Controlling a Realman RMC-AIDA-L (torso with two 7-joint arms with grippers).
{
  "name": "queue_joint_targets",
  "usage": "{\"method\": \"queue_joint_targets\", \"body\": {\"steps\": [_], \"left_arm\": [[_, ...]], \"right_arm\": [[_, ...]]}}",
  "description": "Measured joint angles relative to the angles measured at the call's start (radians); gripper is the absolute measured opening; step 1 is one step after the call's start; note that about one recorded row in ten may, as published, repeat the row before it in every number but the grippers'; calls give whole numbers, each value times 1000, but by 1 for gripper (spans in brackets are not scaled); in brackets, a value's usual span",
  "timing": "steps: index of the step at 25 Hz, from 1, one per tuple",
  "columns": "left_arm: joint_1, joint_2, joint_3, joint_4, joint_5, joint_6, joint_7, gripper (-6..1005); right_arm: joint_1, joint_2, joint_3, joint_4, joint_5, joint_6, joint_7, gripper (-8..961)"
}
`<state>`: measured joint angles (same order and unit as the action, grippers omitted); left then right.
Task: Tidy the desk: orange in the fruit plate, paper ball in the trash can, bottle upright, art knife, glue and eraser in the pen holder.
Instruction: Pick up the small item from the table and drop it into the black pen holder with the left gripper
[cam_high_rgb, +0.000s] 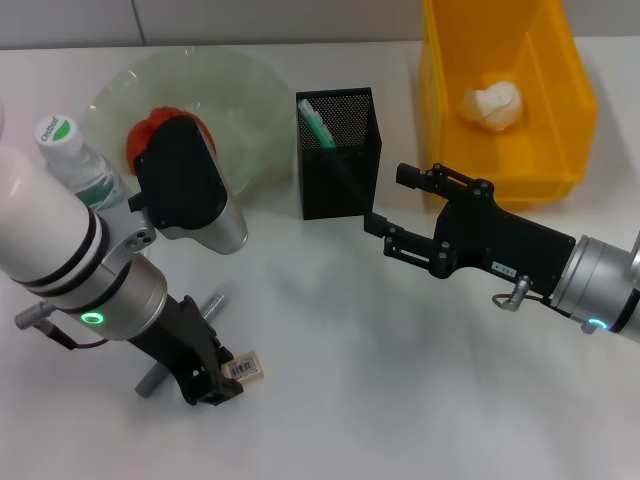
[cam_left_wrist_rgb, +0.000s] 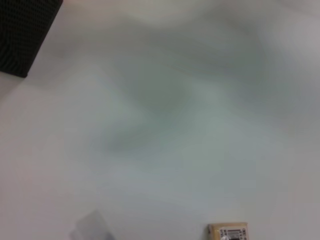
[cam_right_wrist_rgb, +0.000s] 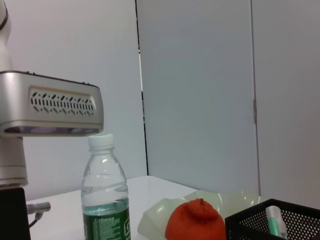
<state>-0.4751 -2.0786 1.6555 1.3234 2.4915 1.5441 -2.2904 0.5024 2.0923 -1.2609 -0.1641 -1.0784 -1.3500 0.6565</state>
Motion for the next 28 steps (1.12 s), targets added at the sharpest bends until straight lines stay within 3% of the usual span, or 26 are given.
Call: {"method": "queue_joint_targets", "body": {"steps": [13, 21, 28], "left_arm": [[-1, 0, 6, 16, 2, -1, 6, 265], [1, 0, -2, 35, -3, 2, 8, 270], [3, 6, -101, 96, -50, -6, 31, 284]], "right_arm": [[0, 0, 2, 2, 0, 4, 0, 730], [0, 0, 15, 2, 0, 6, 0, 730], [-7, 0, 35, 7, 0, 5, 0, 730]]}}
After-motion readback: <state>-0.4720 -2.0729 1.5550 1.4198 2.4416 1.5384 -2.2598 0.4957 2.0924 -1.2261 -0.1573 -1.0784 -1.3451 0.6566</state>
